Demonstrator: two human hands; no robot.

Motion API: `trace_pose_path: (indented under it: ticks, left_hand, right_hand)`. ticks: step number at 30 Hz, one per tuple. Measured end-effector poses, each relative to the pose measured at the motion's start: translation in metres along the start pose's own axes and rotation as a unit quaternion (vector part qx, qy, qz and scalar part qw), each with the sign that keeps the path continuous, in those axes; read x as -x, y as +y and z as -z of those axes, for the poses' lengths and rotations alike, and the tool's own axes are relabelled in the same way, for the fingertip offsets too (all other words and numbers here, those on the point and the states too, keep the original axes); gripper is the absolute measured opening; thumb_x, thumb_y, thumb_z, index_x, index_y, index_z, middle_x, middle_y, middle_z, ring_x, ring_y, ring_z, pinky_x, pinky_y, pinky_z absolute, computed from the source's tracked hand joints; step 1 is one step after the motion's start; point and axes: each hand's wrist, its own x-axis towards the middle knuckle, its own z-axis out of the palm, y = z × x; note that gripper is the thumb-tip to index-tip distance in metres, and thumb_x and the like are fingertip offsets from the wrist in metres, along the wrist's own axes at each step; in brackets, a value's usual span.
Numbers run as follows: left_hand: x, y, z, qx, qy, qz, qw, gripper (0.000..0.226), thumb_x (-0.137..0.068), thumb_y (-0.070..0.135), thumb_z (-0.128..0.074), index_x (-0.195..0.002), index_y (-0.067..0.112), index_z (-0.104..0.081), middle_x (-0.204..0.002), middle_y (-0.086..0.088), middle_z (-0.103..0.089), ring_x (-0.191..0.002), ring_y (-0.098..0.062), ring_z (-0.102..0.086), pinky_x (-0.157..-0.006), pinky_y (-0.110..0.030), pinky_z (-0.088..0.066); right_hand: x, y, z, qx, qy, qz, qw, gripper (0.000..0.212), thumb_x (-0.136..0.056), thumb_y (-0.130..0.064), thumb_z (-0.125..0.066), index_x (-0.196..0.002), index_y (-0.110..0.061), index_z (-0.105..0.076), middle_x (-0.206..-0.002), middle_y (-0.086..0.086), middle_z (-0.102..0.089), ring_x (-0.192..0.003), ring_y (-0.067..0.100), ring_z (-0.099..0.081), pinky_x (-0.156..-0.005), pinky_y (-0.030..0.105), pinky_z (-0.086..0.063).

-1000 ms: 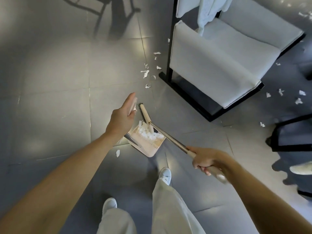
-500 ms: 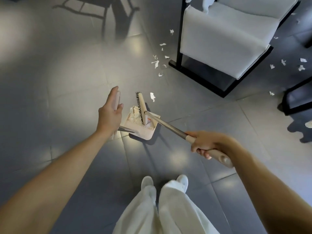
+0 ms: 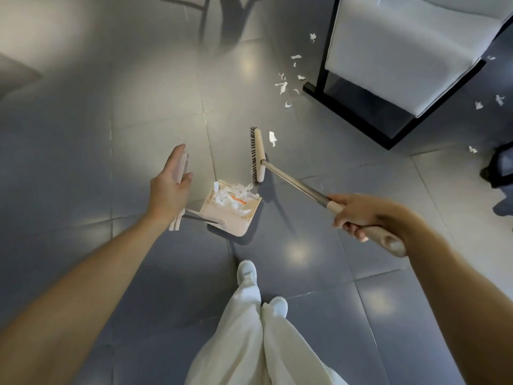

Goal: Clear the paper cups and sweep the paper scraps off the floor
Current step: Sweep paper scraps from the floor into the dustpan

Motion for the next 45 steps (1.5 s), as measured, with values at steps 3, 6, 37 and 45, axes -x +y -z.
trace_pose_path:
  ticks: [3, 6, 37, 45]
  left_hand:
    - [0.014, -0.011, 0.002, -0.012, -0.020, 0.012, 1.000, 0.058, -0.095, 0.004, -0.055, -0.146, 0.026, -0.038, -0.144, 0.002, -0.048, -0.130, -0.025, -0.047, -0.098, -0.017, -0.032]
    - [0.019, -0.020, 0.001, -0.013, -0.042, 0.027, 0.999, 0.057, -0.095, 0.005, -0.053, -0.145, 0.028, -0.039, -0.142, 0.001, -0.050, -0.127, -0.027, -0.049, -0.094, -0.020, -0.034]
    - [-0.152, -0.013, -0.001, -0.017, -0.144, -0.021, 0.989, 0.057, -0.099, 0.015, -0.051, -0.147, 0.036, -0.032, -0.150, 0.002, -0.042, -0.134, -0.033, -0.040, -0.108, -0.034, -0.033]
    - [-0.198, -0.010, -0.006, -0.032, -0.210, 0.013, 0.977, 0.060, -0.099, 0.017, -0.051, -0.143, 0.052, -0.029, -0.149, -0.001, -0.043, -0.129, -0.034, -0.047, -0.101, -0.027, -0.035]
  right_hand:
    - [-0.002, 0.008, -0.018, 0.039, 0.022, -0.004, 0.999, 0.061, -0.091, 0.008, -0.048, -0.142, -0.022, -0.037, -0.056, 0.010, -0.043, -0.036, 0.014, -0.038, -0.036, 0.021, -0.038]
    - [-0.015, 0.011, -0.032, 0.085, 0.043, -0.012, 0.995, 0.051, -0.089, 0.006, -0.048, -0.134, -0.017, -0.043, -0.058, 0.012, -0.047, -0.039, 0.017, -0.042, -0.041, 0.024, -0.041]
    - [-0.055, -0.104, -0.003, 0.113, 0.067, -0.005, 0.991, 0.077, -0.089, 0.004, -0.049, -0.152, -0.032, -0.023, -0.061, 0.013, -0.052, -0.042, 0.018, -0.046, -0.043, 0.026, -0.044]
    - [-0.123, -0.140, 0.063, 0.151, 0.104, -0.029, 0.983, 0.050, -0.088, 0.004, -0.047, -0.134, -0.015, -0.041, -0.070, 0.016, -0.055, -0.049, 0.021, -0.049, -0.047, 0.027, -0.044]
